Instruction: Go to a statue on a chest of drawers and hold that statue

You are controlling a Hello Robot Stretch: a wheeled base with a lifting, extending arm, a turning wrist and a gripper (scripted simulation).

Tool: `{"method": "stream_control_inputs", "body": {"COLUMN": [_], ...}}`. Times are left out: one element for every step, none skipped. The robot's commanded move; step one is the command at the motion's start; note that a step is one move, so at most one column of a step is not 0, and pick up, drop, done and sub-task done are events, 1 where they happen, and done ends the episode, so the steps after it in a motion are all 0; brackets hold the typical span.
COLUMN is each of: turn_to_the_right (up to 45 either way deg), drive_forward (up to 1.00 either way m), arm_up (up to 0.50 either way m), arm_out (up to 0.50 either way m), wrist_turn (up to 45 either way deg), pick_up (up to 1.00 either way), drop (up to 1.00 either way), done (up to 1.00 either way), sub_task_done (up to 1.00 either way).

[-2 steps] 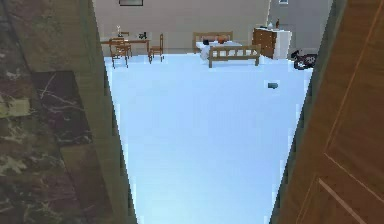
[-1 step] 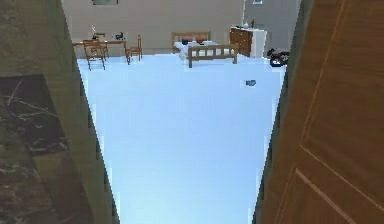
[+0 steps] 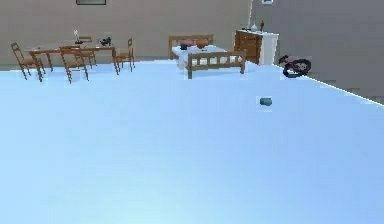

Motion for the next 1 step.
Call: {"method": "stream_control_inputs", "body": {"turn_to_the_right": [12.0], "drive_forward": [0.00], "arm_up": [0.00], "arm_out": [0.00], "wrist_turn": [0.0], "pick_up": [0.00], "drop": [0.00], "done": [0.00], "sub_task_done": [0.00]}}
